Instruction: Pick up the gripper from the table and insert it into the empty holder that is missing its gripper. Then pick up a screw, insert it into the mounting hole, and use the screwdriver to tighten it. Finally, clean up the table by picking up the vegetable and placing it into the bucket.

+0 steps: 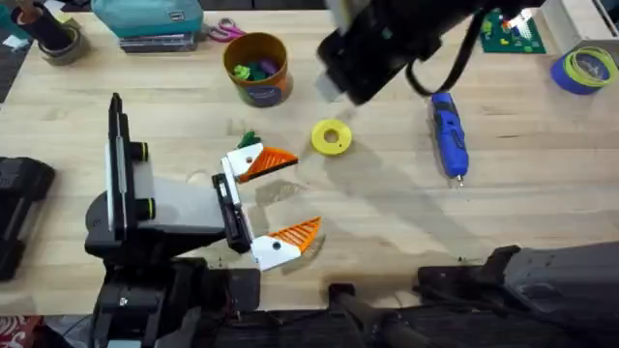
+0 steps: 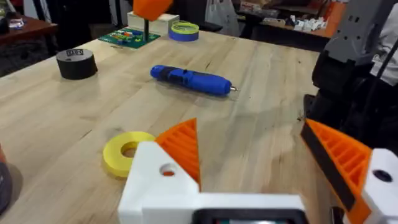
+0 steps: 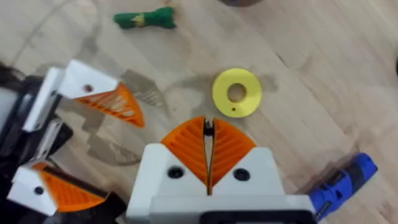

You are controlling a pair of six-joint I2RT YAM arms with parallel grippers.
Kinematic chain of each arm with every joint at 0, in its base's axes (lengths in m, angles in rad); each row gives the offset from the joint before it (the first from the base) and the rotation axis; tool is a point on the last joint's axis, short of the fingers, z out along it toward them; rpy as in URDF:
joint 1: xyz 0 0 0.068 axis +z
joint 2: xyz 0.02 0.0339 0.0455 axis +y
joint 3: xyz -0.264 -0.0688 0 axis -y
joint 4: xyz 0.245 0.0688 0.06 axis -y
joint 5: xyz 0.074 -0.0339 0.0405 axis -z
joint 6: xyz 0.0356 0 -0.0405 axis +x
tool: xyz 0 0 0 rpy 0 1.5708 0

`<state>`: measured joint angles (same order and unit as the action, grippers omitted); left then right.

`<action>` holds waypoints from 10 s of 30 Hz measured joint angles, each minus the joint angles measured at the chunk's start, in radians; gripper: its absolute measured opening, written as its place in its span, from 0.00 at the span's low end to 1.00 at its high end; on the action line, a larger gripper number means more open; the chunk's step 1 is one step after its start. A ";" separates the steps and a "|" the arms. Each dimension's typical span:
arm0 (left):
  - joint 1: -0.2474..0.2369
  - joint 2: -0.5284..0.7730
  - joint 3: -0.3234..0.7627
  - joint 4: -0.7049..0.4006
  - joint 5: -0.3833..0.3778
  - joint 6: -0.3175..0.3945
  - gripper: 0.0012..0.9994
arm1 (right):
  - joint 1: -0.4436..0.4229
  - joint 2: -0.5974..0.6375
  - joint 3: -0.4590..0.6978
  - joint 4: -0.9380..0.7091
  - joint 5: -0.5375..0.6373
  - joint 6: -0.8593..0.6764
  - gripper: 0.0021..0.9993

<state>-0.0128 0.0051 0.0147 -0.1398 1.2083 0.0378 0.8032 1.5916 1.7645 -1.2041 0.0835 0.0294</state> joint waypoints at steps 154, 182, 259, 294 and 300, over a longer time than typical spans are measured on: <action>0.000 0.000 0.000 0.000 0.000 0.000 0.99 | 0.317 0.128 -0.008 0.151 -0.036 -0.143 0.00; 0.000 0.000 0.000 -0.001 0.000 -0.005 0.99 | 0.317 0.145 -0.009 0.153 -0.036 -0.143 0.00; 0.000 0.000 0.000 -0.003 0.008 -0.008 0.99 | 0.300 0.160 -0.009 0.144 -0.101 -0.158 0.00; -0.002 0.000 0.000 -0.003 0.011 -0.009 0.99 | 0.288 0.160 -0.009 0.135 -0.107 -0.165 0.00; -0.002 0.000 0.000 -0.003 0.011 -0.009 0.99 | 0.288 0.160 -0.009 0.136 -0.107 -0.165 0.00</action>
<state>-0.0147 0.0055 0.0147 -0.1427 1.2194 0.0292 1.0916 1.7515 1.7557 -1.0683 -0.0238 -0.1356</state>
